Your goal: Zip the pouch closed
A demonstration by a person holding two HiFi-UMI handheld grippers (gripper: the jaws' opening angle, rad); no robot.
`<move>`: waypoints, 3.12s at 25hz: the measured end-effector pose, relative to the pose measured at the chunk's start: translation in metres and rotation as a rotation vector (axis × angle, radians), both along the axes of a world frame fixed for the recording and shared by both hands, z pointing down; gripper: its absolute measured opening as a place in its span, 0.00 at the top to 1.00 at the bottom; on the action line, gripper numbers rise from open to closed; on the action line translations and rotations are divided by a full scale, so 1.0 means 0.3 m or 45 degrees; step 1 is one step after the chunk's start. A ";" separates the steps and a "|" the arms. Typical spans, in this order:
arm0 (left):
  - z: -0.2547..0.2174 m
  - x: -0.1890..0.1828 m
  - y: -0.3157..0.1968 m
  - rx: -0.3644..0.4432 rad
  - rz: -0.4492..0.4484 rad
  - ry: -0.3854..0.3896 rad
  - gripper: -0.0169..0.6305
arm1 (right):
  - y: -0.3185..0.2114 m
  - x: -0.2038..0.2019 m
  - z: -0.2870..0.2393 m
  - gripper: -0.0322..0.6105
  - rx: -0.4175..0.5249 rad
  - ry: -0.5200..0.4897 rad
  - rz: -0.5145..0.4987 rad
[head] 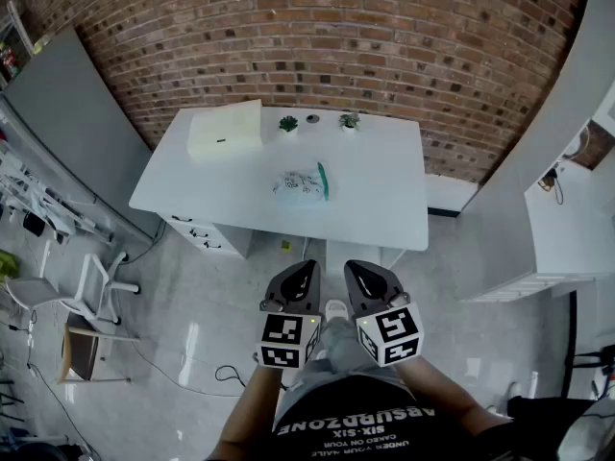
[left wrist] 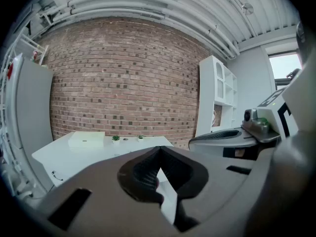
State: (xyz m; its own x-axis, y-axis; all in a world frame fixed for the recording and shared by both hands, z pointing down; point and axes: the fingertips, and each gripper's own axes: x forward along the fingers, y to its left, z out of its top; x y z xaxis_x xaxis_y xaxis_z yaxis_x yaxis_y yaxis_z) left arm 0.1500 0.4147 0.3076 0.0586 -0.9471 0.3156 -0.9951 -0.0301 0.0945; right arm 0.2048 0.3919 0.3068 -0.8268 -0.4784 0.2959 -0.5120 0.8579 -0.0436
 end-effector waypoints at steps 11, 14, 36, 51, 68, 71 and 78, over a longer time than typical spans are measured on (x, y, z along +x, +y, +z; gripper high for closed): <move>0.043 -0.094 -0.138 -0.033 0.006 0.006 0.97 | -0.158 -0.092 0.047 0.95 -0.038 -0.006 -0.001; 0.052 -0.131 -0.177 -0.033 -0.006 0.010 0.97 | -0.211 -0.116 0.055 0.95 -0.033 -0.009 0.016; 0.087 -0.325 -0.527 -0.132 0.037 -0.068 0.78 | -0.569 -0.280 0.125 0.78 -0.131 0.041 -0.050; 0.179 -0.404 -0.687 -0.217 0.034 -0.101 0.78 | -0.728 -0.346 0.235 0.75 -0.174 0.123 -0.146; 0.247 -0.627 -1.020 -0.336 0.275 -0.147 0.78 | -1.015 -0.542 0.339 0.75 -0.177 0.252 -0.094; 0.282 -0.653 -1.072 -0.378 0.335 -0.175 0.78 | -1.074 -0.570 0.366 0.75 -0.173 0.275 -0.064; 0.360 -0.688 -1.181 -0.450 0.468 -0.221 0.78 | -1.195 -0.619 0.410 0.75 -0.175 0.302 -0.004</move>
State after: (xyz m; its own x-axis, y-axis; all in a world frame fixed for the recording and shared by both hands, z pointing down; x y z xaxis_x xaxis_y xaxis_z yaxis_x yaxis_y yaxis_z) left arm -0.0562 0.0603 0.4157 0.2850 -0.7083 0.6458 -0.9267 -0.3757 -0.0031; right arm 0.0193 0.0334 0.4297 -0.7278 -0.4181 0.5436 -0.5195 0.8536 -0.0389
